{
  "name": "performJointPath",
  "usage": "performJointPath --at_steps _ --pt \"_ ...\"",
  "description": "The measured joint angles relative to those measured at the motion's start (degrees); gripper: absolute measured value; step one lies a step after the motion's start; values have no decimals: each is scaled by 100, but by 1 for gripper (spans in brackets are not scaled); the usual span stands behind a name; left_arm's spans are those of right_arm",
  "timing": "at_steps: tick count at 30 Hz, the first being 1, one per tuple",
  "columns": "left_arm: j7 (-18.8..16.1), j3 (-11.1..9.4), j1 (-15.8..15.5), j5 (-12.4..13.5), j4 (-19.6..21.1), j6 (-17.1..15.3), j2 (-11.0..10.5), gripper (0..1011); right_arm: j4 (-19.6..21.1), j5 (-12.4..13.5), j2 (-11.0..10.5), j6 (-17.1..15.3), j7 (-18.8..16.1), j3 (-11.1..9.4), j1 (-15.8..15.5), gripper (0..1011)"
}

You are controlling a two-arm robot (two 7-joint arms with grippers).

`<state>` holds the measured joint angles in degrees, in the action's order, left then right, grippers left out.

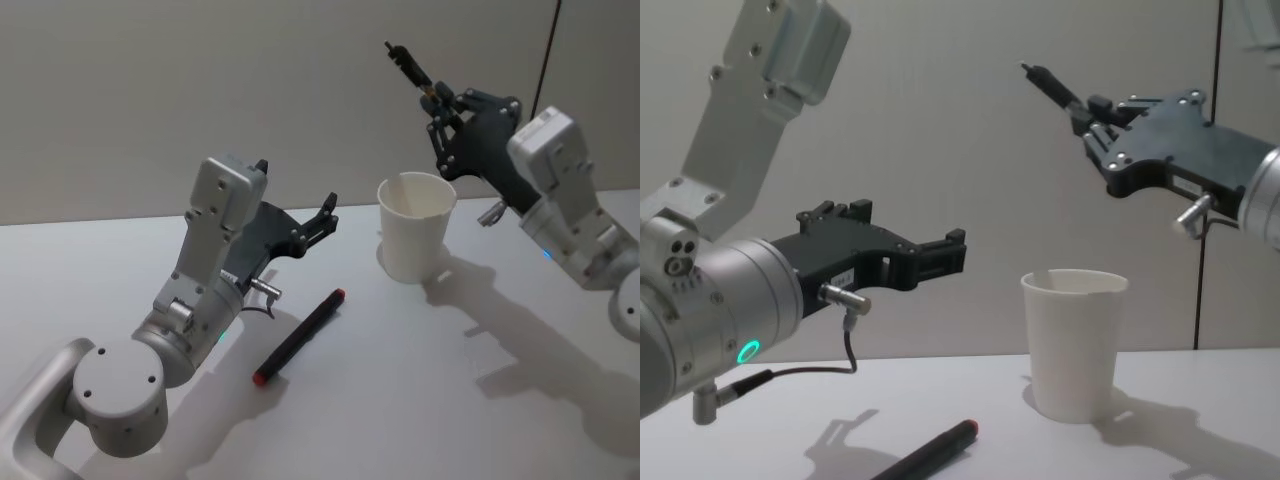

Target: Place the pen into the pen holder.

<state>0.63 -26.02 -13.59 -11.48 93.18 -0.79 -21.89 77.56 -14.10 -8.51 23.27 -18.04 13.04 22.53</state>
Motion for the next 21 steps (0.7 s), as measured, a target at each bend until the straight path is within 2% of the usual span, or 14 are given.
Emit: performJointPath --at_steps 11,21 --pt "0 0 0 0 0 0 0 1001 -627 -109 133 297 -123 89 345 132" --pt "0 0 0 0 0 0 0 1001 -1189 76 217 733 -133 136 536 133"
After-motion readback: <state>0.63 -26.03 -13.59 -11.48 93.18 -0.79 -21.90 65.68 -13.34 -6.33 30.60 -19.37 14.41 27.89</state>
